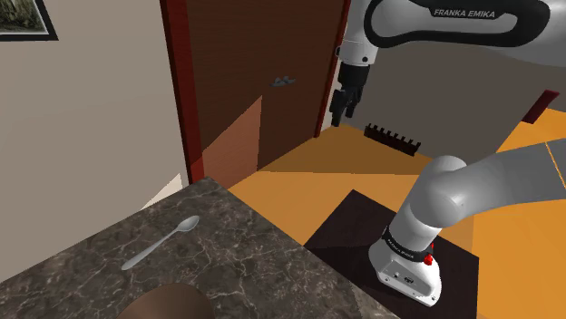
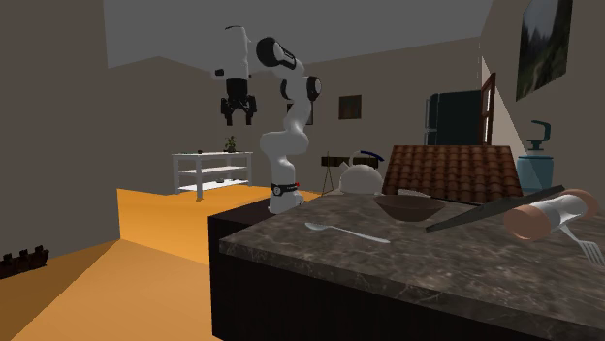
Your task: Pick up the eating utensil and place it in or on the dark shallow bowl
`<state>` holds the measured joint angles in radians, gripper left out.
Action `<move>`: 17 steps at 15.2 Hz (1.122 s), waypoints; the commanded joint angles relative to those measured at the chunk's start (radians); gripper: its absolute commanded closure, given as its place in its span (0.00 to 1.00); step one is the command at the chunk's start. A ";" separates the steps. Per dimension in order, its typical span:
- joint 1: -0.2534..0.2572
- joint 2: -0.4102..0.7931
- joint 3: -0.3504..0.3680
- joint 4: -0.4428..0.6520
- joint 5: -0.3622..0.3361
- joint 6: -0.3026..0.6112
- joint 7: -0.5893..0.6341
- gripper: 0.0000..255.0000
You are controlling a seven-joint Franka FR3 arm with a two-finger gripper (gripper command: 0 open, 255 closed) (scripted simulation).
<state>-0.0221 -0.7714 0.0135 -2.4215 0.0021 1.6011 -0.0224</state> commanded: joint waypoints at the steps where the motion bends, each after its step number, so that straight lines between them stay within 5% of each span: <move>1: 0.000 0.000 0.000 0.000 0.000 0.000 0.000 0.00; 17: 0.099 0.395 0.272 0.071 0.153 0.299 0.310 0.00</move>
<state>0.0723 -0.4102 0.2686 -2.3666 0.1508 1.8818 0.2661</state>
